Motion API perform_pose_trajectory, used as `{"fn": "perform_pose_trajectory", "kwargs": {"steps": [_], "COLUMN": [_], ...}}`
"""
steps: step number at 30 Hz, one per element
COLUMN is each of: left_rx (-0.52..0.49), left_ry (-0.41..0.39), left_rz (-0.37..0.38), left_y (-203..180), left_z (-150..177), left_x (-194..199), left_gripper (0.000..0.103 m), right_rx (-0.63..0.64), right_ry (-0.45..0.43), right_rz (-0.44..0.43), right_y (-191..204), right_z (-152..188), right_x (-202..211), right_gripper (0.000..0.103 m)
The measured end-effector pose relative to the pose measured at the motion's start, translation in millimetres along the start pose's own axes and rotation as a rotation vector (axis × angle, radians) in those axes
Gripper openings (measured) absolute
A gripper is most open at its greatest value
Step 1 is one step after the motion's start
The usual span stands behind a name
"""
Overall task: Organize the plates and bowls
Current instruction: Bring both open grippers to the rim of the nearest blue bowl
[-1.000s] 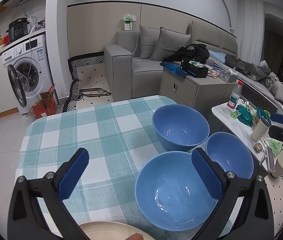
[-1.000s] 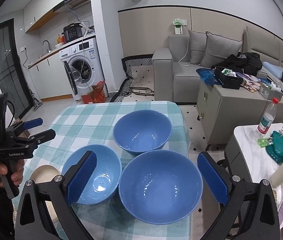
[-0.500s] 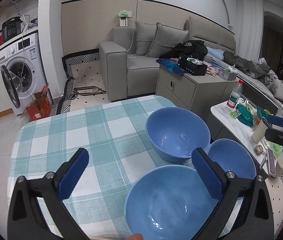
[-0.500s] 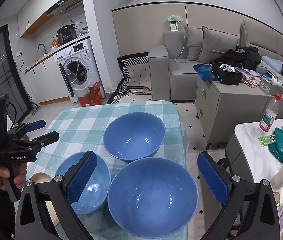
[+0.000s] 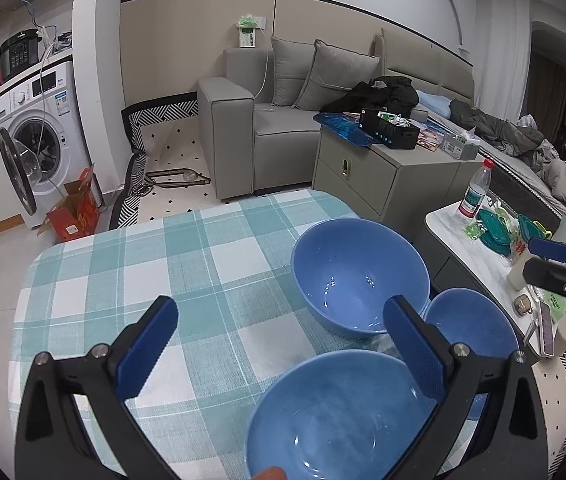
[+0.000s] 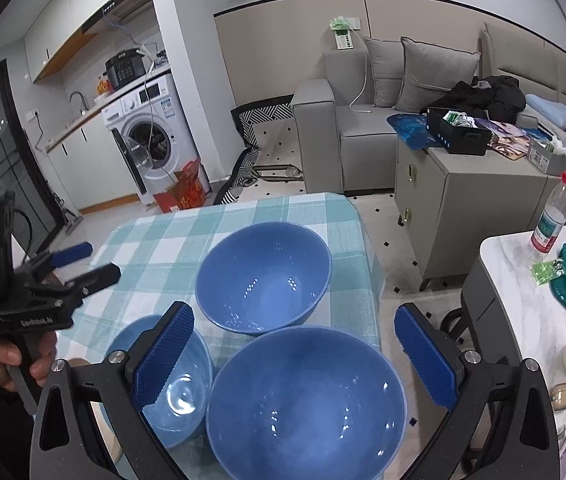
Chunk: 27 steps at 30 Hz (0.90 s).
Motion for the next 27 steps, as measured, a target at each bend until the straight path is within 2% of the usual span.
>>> {"fn": "perform_pose_trajectory", "kwargs": {"steps": [11,27], "left_rx": [0.001,-0.008], "left_ry": [-0.005,0.056], "left_rz": [-0.021,-0.028], "left_y": [3,-3], "left_z": [-10,-17], "left_x": [-8,-44], "left_gripper": [0.103,0.103], "right_rx": [-0.008,-0.008], "right_ry": [-0.011,0.063], "right_rz": [0.036,0.073], "right_y": [-9,-20], "right_z": [-20,-30], "right_x": [0,-51], "right_gripper": [0.102,0.102]}}
Point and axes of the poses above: each gripper's, at about its wrist camera, not at the fingertips, and x roughly against the way its jaws point, y to its left, z to its underside, the point moved 4 cm from there along -x, roughly the way its jaws point, and after that the axes turned 9 degrees about -x, right-handed, at the moved point
